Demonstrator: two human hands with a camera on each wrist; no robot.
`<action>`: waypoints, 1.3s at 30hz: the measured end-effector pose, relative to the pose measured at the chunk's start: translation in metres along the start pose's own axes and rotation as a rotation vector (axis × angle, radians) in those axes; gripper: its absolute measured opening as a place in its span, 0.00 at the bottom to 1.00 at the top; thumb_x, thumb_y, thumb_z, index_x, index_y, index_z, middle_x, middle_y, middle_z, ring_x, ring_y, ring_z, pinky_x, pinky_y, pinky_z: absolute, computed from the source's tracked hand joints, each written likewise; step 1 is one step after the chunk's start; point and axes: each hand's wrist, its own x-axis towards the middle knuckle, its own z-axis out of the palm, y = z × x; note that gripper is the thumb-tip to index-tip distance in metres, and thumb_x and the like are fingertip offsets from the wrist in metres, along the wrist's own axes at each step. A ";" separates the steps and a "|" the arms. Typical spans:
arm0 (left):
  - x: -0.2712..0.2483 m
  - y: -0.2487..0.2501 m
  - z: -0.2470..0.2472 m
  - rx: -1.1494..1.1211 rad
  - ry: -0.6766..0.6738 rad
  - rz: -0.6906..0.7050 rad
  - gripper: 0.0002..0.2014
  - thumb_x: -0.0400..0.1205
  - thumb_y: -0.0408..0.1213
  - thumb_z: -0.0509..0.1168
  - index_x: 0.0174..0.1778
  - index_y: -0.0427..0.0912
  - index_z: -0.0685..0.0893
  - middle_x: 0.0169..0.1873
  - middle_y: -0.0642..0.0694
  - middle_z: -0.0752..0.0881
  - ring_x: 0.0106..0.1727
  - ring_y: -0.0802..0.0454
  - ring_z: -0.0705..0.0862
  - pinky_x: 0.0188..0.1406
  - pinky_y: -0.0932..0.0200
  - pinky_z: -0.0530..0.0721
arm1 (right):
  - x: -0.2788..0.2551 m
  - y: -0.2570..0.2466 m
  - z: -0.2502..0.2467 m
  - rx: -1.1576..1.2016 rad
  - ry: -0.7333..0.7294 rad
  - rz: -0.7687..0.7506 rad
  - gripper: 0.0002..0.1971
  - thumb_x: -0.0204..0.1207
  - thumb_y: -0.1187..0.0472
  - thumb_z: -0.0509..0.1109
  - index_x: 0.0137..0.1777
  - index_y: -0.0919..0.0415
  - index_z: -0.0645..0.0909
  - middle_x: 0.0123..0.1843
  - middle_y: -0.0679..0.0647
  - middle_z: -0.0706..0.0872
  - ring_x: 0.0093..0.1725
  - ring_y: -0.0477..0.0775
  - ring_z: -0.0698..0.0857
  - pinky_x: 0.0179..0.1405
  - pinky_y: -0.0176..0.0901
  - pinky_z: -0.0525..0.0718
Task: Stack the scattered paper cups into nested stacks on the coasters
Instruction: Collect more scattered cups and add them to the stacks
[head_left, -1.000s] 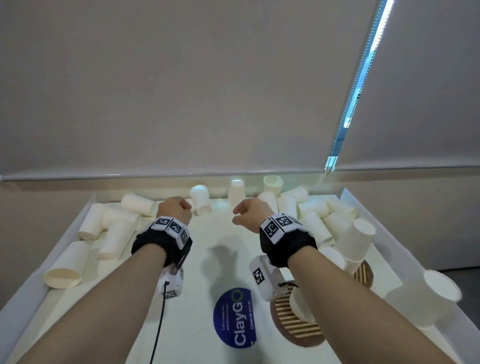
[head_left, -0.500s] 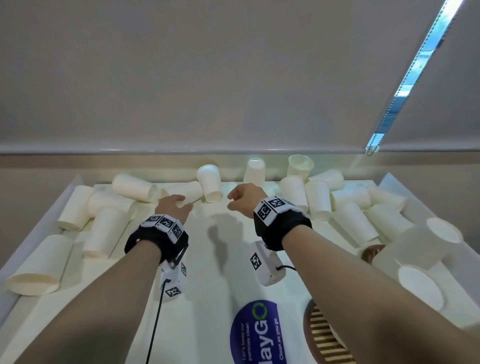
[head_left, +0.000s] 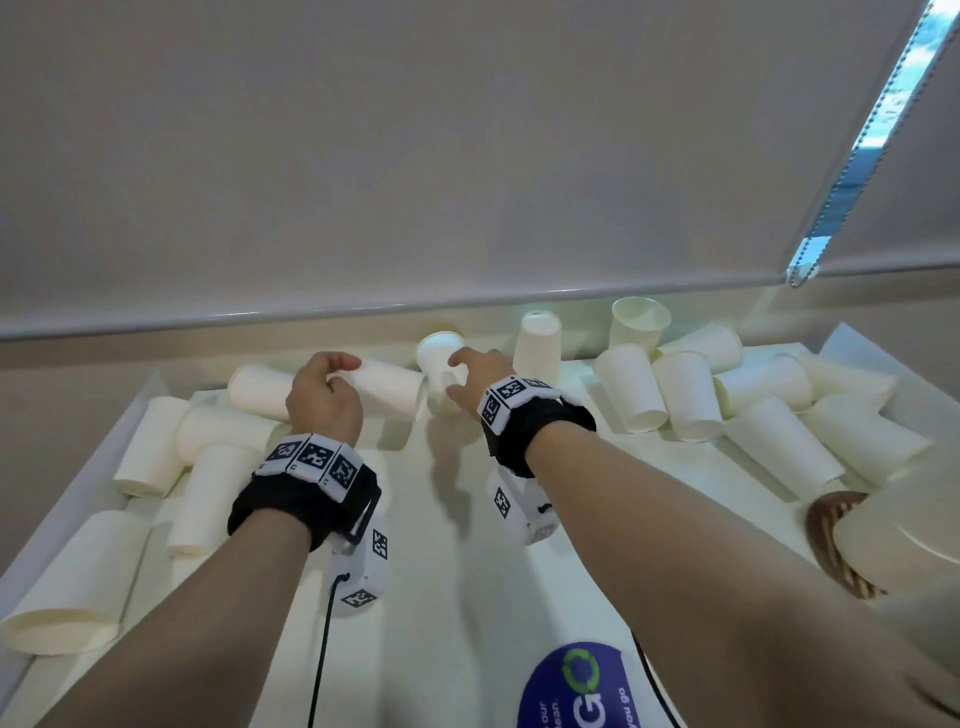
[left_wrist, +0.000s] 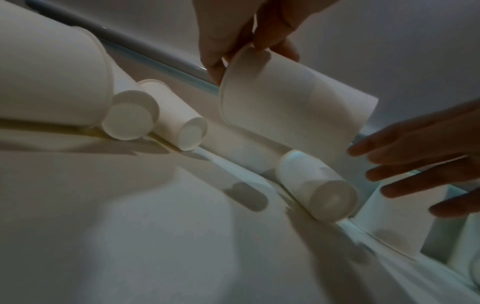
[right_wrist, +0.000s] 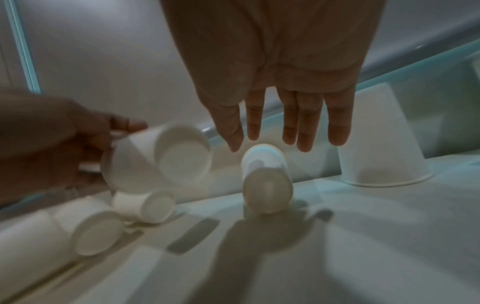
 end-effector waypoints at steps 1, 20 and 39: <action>0.002 -0.001 0.002 0.006 -0.005 0.013 0.20 0.75 0.20 0.52 0.54 0.40 0.83 0.56 0.35 0.82 0.52 0.35 0.80 0.47 0.53 0.75 | 0.006 0.000 0.004 -0.035 -0.015 -0.009 0.23 0.81 0.55 0.62 0.76 0.48 0.67 0.70 0.62 0.69 0.62 0.66 0.81 0.61 0.48 0.76; -0.002 -0.003 -0.012 -0.047 -0.061 0.002 0.26 0.75 0.23 0.66 0.70 0.44 0.74 0.45 0.43 0.78 0.43 0.46 0.76 0.44 0.60 0.71 | -0.011 0.009 0.009 0.236 0.089 0.041 0.21 0.68 0.57 0.72 0.48 0.53 0.60 0.45 0.54 0.70 0.33 0.54 0.73 0.32 0.41 0.71; -0.125 0.140 -0.072 -0.130 -0.542 -0.123 0.19 0.86 0.46 0.52 0.67 0.40 0.74 0.59 0.40 0.79 0.58 0.41 0.80 0.58 0.46 0.83 | -0.234 -0.019 -0.130 0.485 0.175 -0.198 0.24 0.63 0.64 0.81 0.58 0.53 0.77 0.45 0.49 0.79 0.42 0.52 0.79 0.30 0.30 0.77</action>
